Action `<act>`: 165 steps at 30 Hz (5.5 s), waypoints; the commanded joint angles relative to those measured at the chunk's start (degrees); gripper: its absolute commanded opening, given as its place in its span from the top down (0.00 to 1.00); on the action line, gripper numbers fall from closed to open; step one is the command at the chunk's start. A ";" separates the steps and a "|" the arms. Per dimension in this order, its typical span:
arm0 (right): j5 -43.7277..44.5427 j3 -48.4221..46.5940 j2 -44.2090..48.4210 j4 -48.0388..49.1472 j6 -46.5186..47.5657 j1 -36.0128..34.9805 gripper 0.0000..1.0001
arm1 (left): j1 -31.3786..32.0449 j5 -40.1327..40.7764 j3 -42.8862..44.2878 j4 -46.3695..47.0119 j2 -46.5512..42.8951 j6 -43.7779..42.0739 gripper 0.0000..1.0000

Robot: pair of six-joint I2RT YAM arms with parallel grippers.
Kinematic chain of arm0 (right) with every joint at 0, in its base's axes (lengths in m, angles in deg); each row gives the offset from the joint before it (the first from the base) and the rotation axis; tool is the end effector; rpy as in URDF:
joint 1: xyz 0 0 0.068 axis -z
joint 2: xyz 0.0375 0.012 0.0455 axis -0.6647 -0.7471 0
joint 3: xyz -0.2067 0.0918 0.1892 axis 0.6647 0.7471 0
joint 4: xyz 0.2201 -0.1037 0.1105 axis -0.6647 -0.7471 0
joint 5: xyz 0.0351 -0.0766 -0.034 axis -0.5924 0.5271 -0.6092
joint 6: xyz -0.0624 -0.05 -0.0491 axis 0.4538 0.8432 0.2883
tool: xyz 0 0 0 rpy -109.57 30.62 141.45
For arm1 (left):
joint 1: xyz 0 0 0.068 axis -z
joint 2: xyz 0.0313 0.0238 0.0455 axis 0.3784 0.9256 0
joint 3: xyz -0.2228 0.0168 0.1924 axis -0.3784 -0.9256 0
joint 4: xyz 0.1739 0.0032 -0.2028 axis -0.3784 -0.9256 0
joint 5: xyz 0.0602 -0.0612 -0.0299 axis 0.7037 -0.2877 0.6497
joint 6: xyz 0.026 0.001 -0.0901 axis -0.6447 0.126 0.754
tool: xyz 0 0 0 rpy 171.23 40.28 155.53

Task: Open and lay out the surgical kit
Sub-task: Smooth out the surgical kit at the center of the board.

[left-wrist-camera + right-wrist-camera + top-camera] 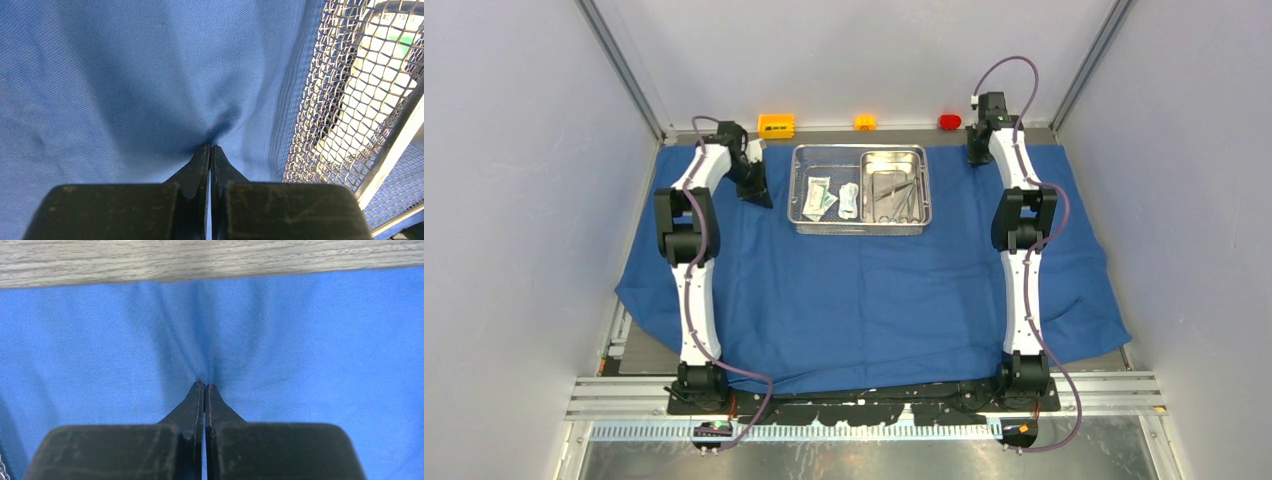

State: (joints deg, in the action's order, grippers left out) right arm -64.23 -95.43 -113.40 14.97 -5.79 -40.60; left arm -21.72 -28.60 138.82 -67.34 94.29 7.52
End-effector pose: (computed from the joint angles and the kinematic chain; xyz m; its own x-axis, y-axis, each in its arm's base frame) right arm 0.6248 -0.0181 0.1387 -0.8250 -0.0123 -0.5649 0.0396 0.9960 -0.0796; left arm 0.5300 -0.0355 0.1330 -0.9597 -0.0856 -0.2677 0.0219 0.9269 -0.3747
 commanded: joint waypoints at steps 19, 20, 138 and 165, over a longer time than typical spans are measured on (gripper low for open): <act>3.46 -7.68 -3.37 11.33 0.74 0.00 1.00 | -4.64 7.76 8.29 4.44 6.48 4.81 1.00; 3.75 -7.98 -3.54 11.98 1.12 -0.19 1.00 | -4.67 7.68 8.10 4.57 6.47 4.88 1.00; -0.55 92.33 56.67 15.84 26.48 16.53 0.34 | -22.88 30.96 -60.30 20.35 -38.64 -33.14 0.29; -4.97 9.75 8.61 18.92 -6.40 7.62 0.34 | -22.86 9.81 -40.79 16.06 -41.89 -14.15 0.25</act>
State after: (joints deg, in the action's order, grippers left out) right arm -74.00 -74.23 -99.13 35.54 -11.08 -30.07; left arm -44.39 -16.33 96.20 -51.41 53.11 -9.00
